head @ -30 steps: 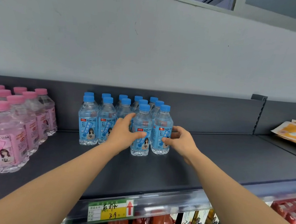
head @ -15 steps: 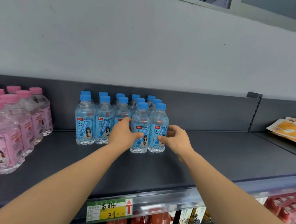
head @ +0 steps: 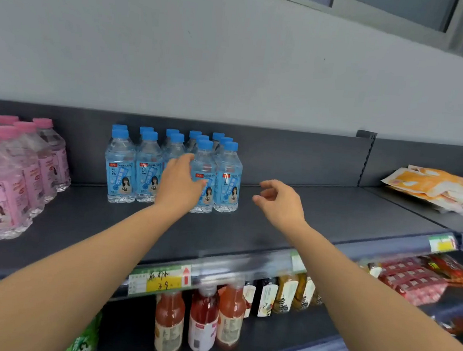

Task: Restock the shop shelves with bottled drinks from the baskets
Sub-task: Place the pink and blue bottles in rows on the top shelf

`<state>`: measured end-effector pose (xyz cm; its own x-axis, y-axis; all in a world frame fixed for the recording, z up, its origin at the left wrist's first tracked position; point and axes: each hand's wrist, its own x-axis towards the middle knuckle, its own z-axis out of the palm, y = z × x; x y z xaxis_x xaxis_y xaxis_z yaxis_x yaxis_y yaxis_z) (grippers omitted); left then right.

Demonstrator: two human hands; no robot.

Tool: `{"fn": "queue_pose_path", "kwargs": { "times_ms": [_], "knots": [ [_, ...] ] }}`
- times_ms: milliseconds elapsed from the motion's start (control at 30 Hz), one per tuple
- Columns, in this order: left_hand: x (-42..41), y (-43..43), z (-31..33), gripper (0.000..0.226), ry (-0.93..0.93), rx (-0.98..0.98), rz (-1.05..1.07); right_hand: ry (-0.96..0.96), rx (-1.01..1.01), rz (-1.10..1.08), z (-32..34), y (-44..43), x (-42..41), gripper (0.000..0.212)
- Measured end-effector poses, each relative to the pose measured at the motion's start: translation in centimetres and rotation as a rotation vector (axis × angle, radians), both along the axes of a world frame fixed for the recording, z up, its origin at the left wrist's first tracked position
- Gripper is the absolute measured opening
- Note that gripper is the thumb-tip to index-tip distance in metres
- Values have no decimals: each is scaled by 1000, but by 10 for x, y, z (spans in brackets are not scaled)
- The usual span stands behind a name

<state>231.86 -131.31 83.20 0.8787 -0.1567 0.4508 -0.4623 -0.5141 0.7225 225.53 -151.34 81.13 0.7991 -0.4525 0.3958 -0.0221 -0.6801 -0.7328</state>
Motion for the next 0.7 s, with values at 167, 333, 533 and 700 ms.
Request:
{"fn": "queue_pose_path", "kwargs": {
  "times_ms": [167,333,533,700],
  "knots": [
    [-60,-24,-9,46,-130,12,-114,-59,-118,-89,-12,-14,-69,27],
    [-116,-50,-46,30,-169,165,-263,52,-152,-150,-44,-33,-140,24],
    [-162,-82,-114,21,-161,430,-415,341,-155,-234,-99,-60,-213,25],
    [-176,-106,-173,22,-98,579,-564,576,-142,-336,-150,-79,-261,23]
  ]
}}
